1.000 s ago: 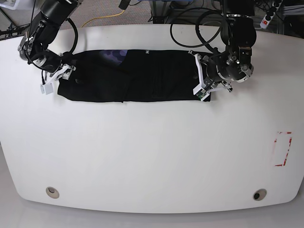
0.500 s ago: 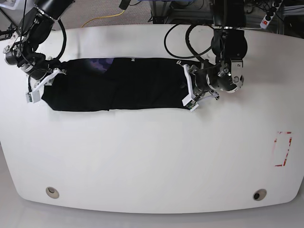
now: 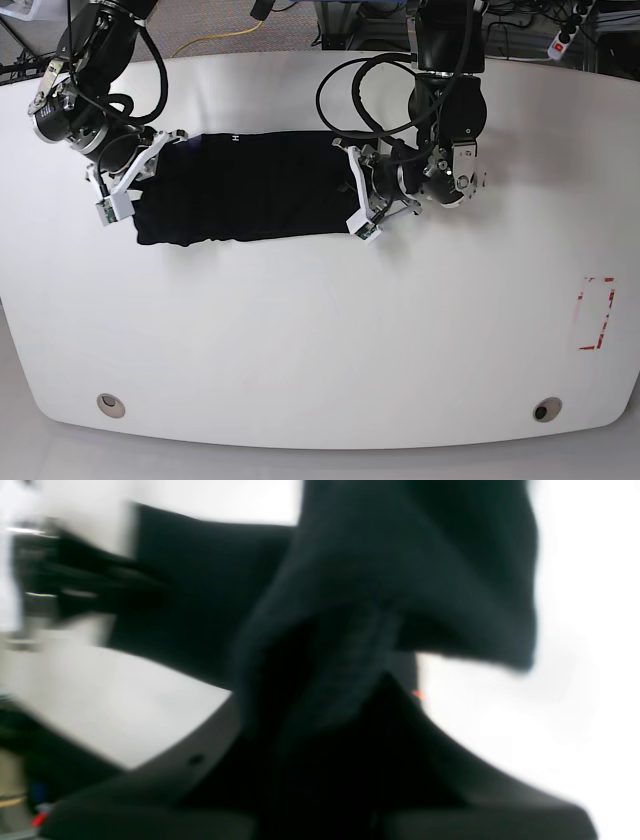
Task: Fold the T-shirt properly
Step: 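Fold the strip in half, bringing the left gripper's end onto the right's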
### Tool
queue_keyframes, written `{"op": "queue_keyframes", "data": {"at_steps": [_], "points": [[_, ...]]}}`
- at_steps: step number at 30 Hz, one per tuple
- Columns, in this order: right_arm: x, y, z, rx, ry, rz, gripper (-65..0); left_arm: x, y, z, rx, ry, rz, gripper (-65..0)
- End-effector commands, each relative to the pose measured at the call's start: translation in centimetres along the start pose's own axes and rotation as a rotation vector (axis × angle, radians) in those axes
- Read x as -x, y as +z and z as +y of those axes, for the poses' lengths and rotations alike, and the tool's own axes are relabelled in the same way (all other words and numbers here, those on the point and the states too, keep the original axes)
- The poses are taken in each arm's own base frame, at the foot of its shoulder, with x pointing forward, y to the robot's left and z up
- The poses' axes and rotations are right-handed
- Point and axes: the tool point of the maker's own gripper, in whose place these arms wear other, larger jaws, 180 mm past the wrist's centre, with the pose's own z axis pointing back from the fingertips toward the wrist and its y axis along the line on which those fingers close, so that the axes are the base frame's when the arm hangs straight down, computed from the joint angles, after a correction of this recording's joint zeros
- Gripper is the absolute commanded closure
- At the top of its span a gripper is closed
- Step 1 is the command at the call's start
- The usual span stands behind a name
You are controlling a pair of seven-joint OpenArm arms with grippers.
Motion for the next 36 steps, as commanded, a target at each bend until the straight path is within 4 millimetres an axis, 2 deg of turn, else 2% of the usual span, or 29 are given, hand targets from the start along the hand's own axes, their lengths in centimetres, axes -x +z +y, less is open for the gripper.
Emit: {"op": "queue_keyframes", "data": {"at_steps": [1,5,10,17,21,24,27,30,33,36], "points": [[-1.8,0.0,1.5,-0.059,0.011,-0.082,0.0,0.8,-0.2,-0.3,-0.008,-0.034,0.062,-6.8],[-2.3,-0.6,3.3,-0.127,-0.027,-0.128,0.0,1.0,-0.6,-1.0,0.006,-0.051,0.074,-6.8],[-2.0,-3.0,6.3,-0.223,-0.053,-0.11,0.0,1.7,-0.6,-1.2,0.011,-0.038,0.08,-6.8],[-2.1,-4.3,8.8,-0.291,-0.061,-0.113,0.0,1.7,-0.6,-1.2,0.012,-0.034,0.076,-6.8],[-2.1,-5.7,8.8,-0.296,-0.076,-0.094,0.0,1.6,-0.5,-1.2,0.01,-0.036,0.074,-6.8],[-1.2,-7.0,9.3,-0.333,-0.096,-0.053,0.0,1.5,-0.5,-1.1,0.009,-0.036,0.071,-6.8],[-1.4,-7.7,10.0,-0.362,-0.105,-0.063,-1.3,1.2,-0.5,-1.1,0.01,-0.035,0.054,-6.9],[-1.8,-7.9,10.4,-0.371,-0.102,-0.08,-13.0,0.9,-0.5,-1.1,0.01,-0.035,0.038,-6.9],[-1.8,-7.9,10.5,-0.374,-0.102,-0.078,-32.8,0.8,-0.4,-1.0,0.007,-0.031,0.032,-7.9],[-1.7,-7.9,10.6,-0.375,-0.102,-0.076,-51.5,0.2,0.4,-0.1,-0.021,-0.023,0.003,-15.0]]}}
